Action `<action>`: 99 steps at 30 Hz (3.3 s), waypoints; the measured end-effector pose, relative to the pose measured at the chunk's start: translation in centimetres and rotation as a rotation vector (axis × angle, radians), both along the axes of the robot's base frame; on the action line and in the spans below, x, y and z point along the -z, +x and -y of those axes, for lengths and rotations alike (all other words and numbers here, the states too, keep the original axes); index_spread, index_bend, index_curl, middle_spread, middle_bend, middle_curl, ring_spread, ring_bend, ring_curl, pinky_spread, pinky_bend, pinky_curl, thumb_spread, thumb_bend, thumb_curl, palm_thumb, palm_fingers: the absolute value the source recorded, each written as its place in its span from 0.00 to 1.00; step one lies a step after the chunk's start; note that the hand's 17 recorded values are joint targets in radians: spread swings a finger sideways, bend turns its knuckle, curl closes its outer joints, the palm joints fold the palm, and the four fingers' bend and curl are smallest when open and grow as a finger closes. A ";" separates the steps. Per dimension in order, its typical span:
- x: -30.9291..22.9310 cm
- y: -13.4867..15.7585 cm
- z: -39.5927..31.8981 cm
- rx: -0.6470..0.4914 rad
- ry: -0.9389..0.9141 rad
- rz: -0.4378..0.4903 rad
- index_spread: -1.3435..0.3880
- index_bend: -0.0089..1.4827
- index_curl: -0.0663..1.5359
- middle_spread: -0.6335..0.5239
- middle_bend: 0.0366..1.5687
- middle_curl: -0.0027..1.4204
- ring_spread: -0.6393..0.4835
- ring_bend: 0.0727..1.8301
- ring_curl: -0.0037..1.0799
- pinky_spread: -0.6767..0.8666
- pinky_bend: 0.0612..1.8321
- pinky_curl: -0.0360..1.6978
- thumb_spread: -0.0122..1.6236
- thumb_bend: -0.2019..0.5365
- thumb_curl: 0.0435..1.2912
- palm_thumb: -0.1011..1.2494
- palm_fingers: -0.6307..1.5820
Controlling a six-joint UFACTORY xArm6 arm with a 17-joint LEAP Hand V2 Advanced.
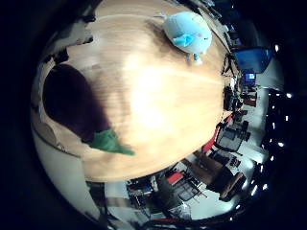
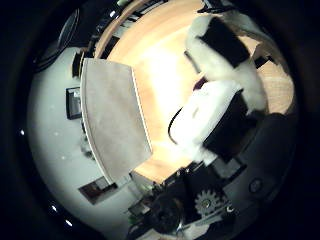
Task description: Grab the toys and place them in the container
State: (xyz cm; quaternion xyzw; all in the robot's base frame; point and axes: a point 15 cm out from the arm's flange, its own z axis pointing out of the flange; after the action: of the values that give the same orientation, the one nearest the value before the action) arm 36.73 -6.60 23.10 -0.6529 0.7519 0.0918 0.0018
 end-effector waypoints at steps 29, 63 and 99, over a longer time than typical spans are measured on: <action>-1.6 -1.4 3.0 -0.203 0.019 -0.336 0.52 0.12 0.27 0.41 0.22 0.29 0.52 0.45 0.28 0.60 0.67 0.25 0.58 0.23 0.21 0.46 0.31; 4.2 -0.2 -1.2 -0.280 -0.024 -0.290 0.54 0.11 0.21 0.44 0.19 0.26 0.54 0.41 0.25 0.65 0.65 0.18 0.58 0.23 0.22 0.48 0.31; 6.4 1.3 0.8 -0.160 0.016 -0.184 0.56 0.63 0.40 0.33 0.68 0.47 0.36 0.71 0.48 0.25 0.72 0.25 0.77 0.25 0.17 0.52 0.88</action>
State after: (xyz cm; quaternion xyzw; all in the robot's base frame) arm 38.05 -7.38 16.72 -0.6997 0.6935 0.1571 -0.0694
